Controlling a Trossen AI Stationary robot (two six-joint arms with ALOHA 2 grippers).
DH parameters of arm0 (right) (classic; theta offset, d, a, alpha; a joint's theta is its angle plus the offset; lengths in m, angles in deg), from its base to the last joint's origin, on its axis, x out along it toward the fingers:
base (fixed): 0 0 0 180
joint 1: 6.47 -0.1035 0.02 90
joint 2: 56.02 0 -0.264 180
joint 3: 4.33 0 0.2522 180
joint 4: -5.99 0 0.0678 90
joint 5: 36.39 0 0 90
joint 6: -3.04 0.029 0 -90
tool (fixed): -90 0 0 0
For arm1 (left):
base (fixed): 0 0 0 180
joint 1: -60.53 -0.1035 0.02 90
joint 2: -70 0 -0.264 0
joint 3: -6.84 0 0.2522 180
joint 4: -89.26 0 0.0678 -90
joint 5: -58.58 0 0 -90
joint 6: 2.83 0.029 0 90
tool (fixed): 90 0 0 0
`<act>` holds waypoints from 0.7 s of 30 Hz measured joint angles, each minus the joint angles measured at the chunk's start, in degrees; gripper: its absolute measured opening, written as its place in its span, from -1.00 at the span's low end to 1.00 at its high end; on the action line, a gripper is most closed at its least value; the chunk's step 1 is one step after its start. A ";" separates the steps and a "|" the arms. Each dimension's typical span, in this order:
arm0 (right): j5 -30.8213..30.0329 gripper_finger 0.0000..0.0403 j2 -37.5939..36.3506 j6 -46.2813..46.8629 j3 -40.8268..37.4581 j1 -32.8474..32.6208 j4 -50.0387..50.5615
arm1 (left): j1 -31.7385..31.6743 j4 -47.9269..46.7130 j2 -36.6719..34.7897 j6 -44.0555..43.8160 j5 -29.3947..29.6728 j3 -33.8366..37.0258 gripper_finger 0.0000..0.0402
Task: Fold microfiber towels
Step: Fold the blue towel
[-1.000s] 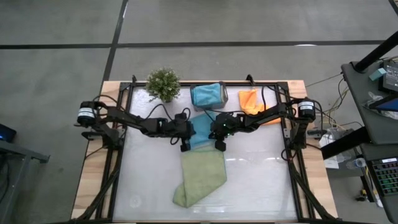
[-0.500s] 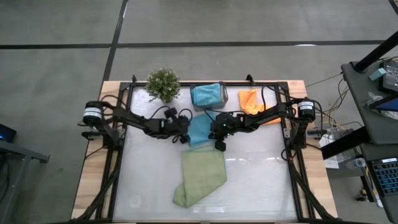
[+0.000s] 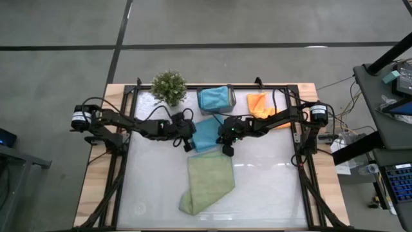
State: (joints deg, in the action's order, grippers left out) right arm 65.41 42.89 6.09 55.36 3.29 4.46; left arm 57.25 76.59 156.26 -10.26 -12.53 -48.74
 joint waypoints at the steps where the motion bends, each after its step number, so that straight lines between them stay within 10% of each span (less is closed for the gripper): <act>1: 0.01 -0.86 -0.44 -0.07 0.40 0.00 0.48 | 0.12 1.21 0.32 0.46 -2.68 0.00 -0.97; 7: 0.04 -0.86 -4.00 -0.68 1.53 0.02 3.52 | 1.10 6.48 4.75 3.26 -14.44 0.11 -0.97; 21: 0.18 -0.70 -16.20 14.45 1.68 5.52 19.13 | 1.21 7.47 8.89 1.79 -17.37 0.46 -0.97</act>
State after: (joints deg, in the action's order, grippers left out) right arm 65.59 26.69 20.54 57.05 8.81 23.59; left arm 58.46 84.06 165.15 -8.47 -29.90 -48.28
